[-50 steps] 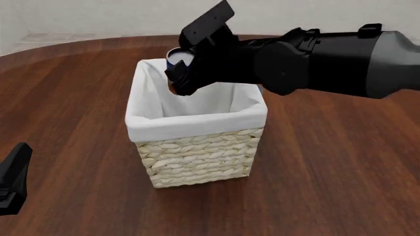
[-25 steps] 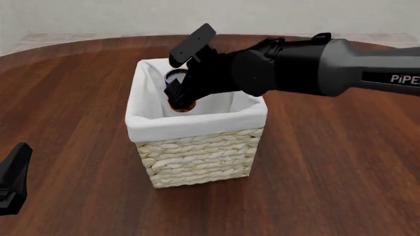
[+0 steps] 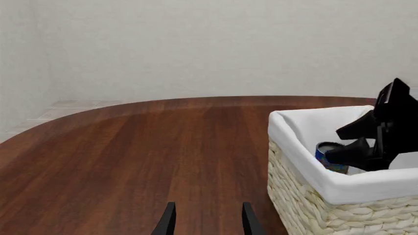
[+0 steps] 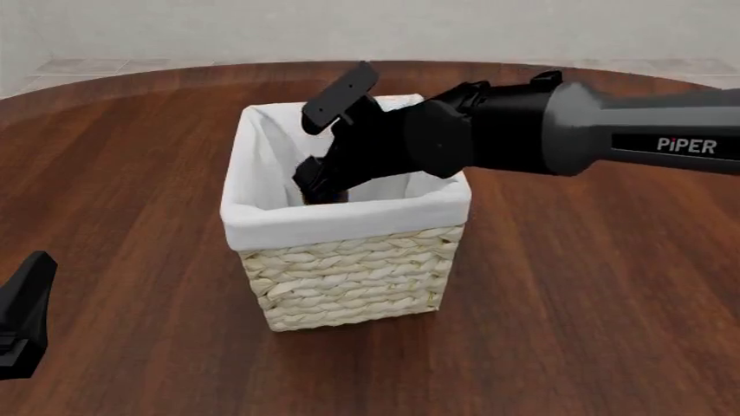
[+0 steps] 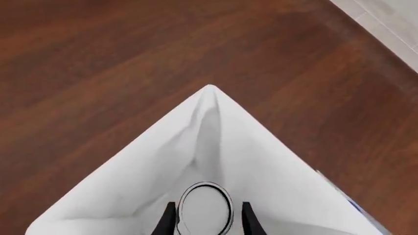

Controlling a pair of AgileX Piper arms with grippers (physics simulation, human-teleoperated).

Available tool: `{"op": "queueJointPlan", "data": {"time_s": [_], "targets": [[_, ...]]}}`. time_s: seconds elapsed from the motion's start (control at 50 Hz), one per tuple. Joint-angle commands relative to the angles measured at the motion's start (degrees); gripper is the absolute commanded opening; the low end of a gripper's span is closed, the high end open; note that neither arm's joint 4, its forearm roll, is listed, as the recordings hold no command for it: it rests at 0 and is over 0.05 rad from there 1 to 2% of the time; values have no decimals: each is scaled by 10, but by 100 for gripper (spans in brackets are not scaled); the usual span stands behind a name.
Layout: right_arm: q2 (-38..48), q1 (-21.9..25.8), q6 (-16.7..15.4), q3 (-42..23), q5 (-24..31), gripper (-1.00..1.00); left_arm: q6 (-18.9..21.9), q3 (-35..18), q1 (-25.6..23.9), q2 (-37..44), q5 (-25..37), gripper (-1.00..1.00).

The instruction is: Pick up the alphabet soup and put it in the basket.

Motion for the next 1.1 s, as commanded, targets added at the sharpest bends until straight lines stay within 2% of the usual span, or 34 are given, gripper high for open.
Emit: {"op": "queueJointPlan", "data": {"time_s": [0.02,0.64,1.1], "targets": [[8,-11,2,-7,2,100,0,0,0,0,0,100],[-26,-5,6,-17,7,100,0,0,0,0,0,100],[-88,3,-9,-17,18,100,0,0,0,0,0,100]]}}
